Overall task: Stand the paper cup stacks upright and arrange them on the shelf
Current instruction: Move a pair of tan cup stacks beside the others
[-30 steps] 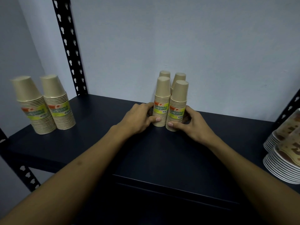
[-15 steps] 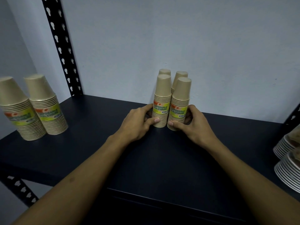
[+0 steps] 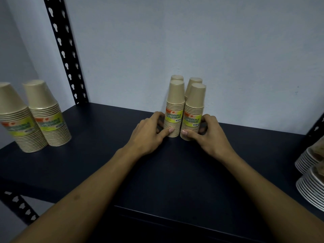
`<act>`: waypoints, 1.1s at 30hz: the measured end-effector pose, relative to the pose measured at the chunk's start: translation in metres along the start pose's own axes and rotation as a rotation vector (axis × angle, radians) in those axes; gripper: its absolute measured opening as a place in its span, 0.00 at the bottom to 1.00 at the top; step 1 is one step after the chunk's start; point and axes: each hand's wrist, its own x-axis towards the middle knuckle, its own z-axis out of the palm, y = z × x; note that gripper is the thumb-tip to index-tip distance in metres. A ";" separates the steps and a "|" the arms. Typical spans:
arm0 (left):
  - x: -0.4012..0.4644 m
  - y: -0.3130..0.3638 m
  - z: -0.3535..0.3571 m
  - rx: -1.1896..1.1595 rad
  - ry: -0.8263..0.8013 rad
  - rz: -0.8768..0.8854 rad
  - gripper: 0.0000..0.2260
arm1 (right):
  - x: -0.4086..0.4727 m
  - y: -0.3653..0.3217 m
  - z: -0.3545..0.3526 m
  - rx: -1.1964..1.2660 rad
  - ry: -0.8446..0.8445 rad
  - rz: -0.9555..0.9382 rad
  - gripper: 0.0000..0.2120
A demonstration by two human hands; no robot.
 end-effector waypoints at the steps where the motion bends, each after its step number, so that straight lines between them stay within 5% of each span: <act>1: 0.000 -0.001 0.000 -0.008 0.000 -0.004 0.23 | 0.000 0.000 0.000 -0.002 -0.003 0.002 0.30; 28: -0.002 0.001 -0.001 0.016 -0.030 -0.063 0.24 | -0.004 -0.010 0.003 -0.003 -0.045 0.077 0.31; 33: -0.011 0.002 -0.006 0.229 -0.104 -0.167 0.34 | -0.014 -0.016 -0.002 -0.295 -0.066 0.186 0.41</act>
